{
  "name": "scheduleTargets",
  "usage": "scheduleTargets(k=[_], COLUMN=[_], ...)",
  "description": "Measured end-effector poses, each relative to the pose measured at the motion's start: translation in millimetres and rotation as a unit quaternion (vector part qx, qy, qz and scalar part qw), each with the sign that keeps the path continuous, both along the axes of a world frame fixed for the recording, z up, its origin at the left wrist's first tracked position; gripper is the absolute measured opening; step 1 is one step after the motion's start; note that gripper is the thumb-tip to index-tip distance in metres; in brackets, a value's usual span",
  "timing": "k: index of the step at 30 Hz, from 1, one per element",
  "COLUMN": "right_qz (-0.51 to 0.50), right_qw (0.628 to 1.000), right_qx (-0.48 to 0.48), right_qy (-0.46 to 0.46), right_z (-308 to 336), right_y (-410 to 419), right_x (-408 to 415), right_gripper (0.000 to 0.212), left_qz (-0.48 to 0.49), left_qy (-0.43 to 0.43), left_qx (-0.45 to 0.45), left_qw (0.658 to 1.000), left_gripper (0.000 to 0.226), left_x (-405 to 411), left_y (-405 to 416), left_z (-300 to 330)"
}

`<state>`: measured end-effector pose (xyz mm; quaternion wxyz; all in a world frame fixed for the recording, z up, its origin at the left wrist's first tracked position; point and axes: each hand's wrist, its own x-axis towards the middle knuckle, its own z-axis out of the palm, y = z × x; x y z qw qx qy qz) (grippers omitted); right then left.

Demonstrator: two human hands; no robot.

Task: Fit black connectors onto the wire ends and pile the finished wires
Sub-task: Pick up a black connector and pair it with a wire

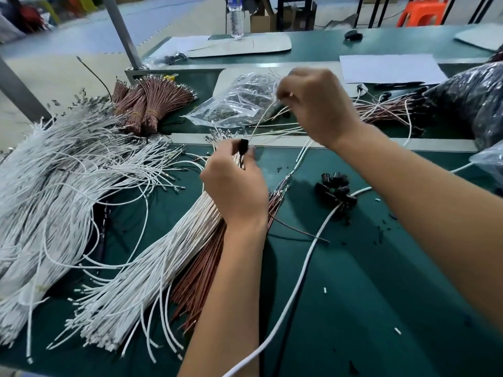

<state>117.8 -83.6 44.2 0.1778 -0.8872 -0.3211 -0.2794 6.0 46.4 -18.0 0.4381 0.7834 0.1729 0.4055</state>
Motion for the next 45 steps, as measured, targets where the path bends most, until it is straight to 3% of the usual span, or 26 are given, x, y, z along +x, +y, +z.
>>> scheduleTargets(k=[7, 10, 12, 13, 14, 16, 17, 18, 20, 23, 27, 32, 36, 38, 41, 45], right_qz=[-0.154, -0.257, -0.305, -0.311, -0.307, -0.251, -0.183, -0.109, -0.007, 0.054, 0.057, 0.07, 0.071, 0.077, 0.082, 0.094], right_qw=[0.975, 0.951, 0.931, 0.923, 0.917, 0.913, 0.903, 0.876, 0.811, 0.753, 0.766, 0.748, 0.703, 0.694, 0.732, 0.792], right_qx=[0.128, 0.162, 0.198, 0.227, 0.256, 0.313, 0.347, 0.366, 0.35, 0.374, 0.355, 0.367, 0.491, 0.567, 0.597, 0.561], right_qy=[-0.093, -0.066, -0.023, -0.004, 0.007, 0.072, 0.175, 0.295, 0.469, 0.539, 0.534, 0.548, 0.509, 0.437, 0.318, 0.221], right_z=[47.4, 54.7, 53.1, 48.7, 42.8, 24.3, 11.9, 1.0, -18.8, -41.7, -55.7, -61.2, -59.3, -58.2, -59.3, -61.6], right_y=[-57.4, -96.1, -120.6, -129.6, -133.2, -132.1, -126.7, -121.3, -109.6, -102.5, -103.3, -106.2, -113.5, -114.2, -108.2, -99.4], right_x=[2.1, 4.5, 1.0, -4.2, -13.1, -40.0, -56.9, -74.1, -102.5, -122.5, -128.9, -133.5, -131.2, -128.8, -130.3, -135.6], right_gripper=[0.027, 0.036, 0.049, 0.054, 0.053, 0.03, 0.019, 0.025, 0.038, 0.035, 0.025, 0.009, 0.013, 0.011, 0.006, 0.009], left_qz=[-0.004, -0.033, -0.108, -0.176, -0.25, -0.373, -0.406, -0.427, -0.446, -0.414, -0.393, -0.395, -0.382, -0.407, -0.451, -0.482], left_qy=[0.007, 0.021, 0.036, 0.04, 0.046, 0.079, 0.102, 0.126, 0.163, 0.203, 0.206, 0.198, 0.163, 0.144, 0.137, 0.118], left_qx=[0.096, 0.116, 0.072, -0.013, -0.133, -0.37, -0.435, -0.467, -0.478, -0.461, -0.489, -0.488, -0.374, -0.322, -0.307, -0.285], left_qw=[0.995, 0.992, 0.991, 0.983, 0.958, 0.847, 0.797, 0.764, 0.739, 0.758, 0.751, 0.753, 0.829, 0.843, 0.827, 0.82], left_gripper=[0.011, 0.016, 0.016, 0.013, 0.012, 0.014, 0.015, 0.012, 0.009, 0.024, 0.025, 0.018, 0.01, 0.015, 0.02, 0.023], left_x=[-2.8, -3.6, -4.9, -4.5, -3.1, 0.5, 3.7, 6.5, 11.3, 13.5, 10.0, 6.1, -4.1, -10.6, -13.5, -11.5], left_y=[-4.0, -7.5, -14.6, -19.6, -24.4, -35.8, -40.7, -46.0, -55.2, -68.4, -74.9, -76.1, -64.8, -59.4, -56.7, -56.1], left_z=[-2.2, 5.1, 12.9, 17.2, 23.0, 36.0, 40.6, 44.1, 44.6, 32.5, 14.1, 8.3, -4.3, -12.3, -18.3, -22.7])
